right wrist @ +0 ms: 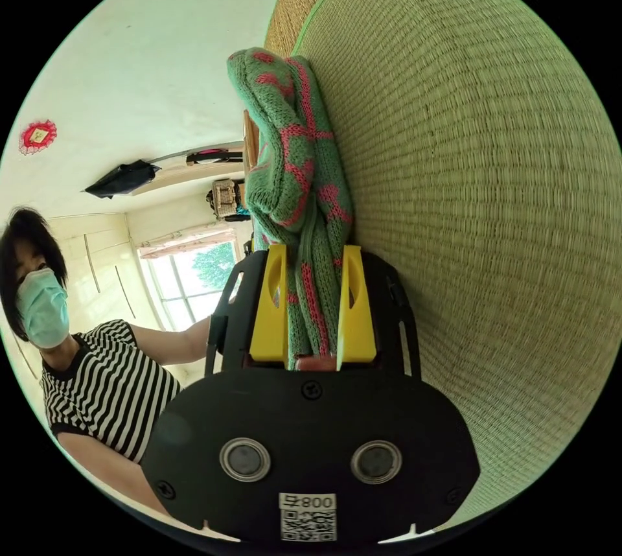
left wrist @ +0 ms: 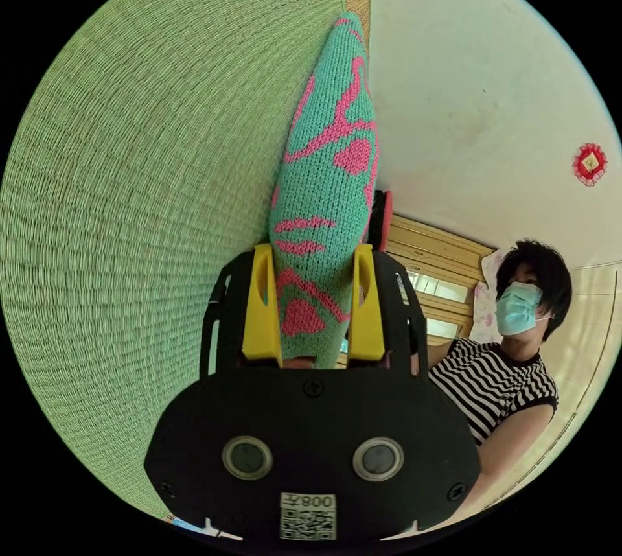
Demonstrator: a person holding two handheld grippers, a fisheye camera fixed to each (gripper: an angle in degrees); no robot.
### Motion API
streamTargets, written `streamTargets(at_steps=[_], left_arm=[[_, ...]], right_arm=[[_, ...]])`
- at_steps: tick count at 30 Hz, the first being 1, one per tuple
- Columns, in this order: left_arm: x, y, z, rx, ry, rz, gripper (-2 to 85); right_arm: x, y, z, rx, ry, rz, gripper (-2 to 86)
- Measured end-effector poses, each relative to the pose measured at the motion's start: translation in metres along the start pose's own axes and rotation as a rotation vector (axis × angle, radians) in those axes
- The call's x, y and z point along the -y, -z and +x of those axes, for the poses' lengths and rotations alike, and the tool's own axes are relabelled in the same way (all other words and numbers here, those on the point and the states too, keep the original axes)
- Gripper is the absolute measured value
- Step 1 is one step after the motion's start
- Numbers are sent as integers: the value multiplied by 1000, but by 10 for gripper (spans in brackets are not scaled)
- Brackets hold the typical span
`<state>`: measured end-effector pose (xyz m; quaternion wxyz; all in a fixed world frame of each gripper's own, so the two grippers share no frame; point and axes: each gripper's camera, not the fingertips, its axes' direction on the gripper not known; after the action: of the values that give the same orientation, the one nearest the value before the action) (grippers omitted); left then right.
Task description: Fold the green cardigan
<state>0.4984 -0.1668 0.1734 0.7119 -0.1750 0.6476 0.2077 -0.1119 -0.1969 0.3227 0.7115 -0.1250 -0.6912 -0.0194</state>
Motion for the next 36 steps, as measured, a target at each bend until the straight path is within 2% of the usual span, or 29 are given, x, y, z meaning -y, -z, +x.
streamTargets(at_steps=[6, 15, 19, 26, 32, 36], left_arm=[[-8, -16, 19, 7, 13, 28, 140], [-50, -46, 56, -9, 75, -38, 135], [-59, -60, 75, -29, 97, -106, 135], [-38, -98, 138, -40, -22, -246, 134], [1, -175, 197, -73, -159, -308, 134], [31, -246, 234, -115, -230, -293, 134]], right_arm=[[-11, 28, -18, -48, -19, 27, 81], [-72, 69, -66, -58, -69, 5, 73], [-106, 90, -101, -74, -102, 63, 72], [-147, 136, -164, -69, -109, 221, 71], [-141, 223, -209, -89, -36, 353, 71], [-109, 320, -234, -144, 73, 405, 71]])
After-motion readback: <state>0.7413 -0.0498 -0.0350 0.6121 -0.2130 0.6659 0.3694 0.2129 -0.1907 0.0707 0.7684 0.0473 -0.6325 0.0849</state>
